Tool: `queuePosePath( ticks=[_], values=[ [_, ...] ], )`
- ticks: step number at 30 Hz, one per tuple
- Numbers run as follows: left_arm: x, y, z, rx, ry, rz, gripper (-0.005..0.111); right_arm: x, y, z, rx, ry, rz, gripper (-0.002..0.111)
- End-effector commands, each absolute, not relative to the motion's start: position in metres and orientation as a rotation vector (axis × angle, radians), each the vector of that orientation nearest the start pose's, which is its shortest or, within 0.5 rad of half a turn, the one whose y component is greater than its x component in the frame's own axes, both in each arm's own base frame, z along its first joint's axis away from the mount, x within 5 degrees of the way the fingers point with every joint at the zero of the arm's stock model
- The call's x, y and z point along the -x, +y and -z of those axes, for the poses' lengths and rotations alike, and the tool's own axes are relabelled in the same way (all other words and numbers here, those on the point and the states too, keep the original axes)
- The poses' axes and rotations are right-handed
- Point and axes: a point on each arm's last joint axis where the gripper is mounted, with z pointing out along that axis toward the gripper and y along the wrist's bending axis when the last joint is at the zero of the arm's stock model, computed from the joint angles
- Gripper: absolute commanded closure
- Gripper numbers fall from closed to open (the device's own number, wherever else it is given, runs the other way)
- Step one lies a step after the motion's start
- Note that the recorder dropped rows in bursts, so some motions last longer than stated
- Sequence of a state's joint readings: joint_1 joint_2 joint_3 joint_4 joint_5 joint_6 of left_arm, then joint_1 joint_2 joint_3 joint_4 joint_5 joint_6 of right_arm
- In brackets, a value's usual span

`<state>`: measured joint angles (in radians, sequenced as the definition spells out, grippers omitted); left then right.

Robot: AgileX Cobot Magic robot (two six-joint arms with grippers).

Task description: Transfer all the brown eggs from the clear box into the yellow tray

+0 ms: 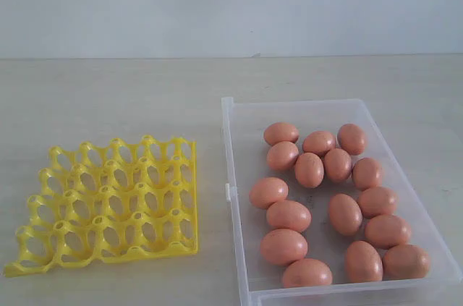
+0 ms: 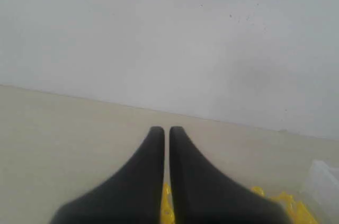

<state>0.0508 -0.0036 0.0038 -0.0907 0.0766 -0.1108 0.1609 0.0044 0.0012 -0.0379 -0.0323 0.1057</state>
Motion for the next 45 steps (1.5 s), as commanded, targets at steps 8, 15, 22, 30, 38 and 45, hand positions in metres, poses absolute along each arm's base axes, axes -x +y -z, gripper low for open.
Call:
queuePosePath(
  ticks=[8,15,22,30,38,45],
  values=[
    [-0.056,0.002,-0.207,0.187,1.541,0.129,0.103,-0.051,0.008,-0.236,-0.098,1.232,-0.404,0.108],
    [-0.056,0.002,-0.207,0.187,1.541,0.129,0.103,-0.022,0.014,-0.314,0.086,0.911,-0.392,0.108],
    [-0.056,0.002,-0.207,0.187,1.541,0.129,0.103,-0.092,0.003,-0.452,0.016,1.452,-0.036,0.108],
    [-0.056,0.002,-0.207,0.187,1.541,0.129,0.103,-0.25,0.062,-0.387,0.338,2.287,-0.342,0.108],
    [-0.056,0.002,-0.207,0.187,1.541,0.129,0.103,-0.325,0.081,-0.325,0.253,2.312,-0.498,0.108],
    [-0.056,0.002,-0.207,0.187,1.541,0.129,0.103,-0.35,0.092,-0.247,0.42,2.576,-0.557,0.108]
  ],
)
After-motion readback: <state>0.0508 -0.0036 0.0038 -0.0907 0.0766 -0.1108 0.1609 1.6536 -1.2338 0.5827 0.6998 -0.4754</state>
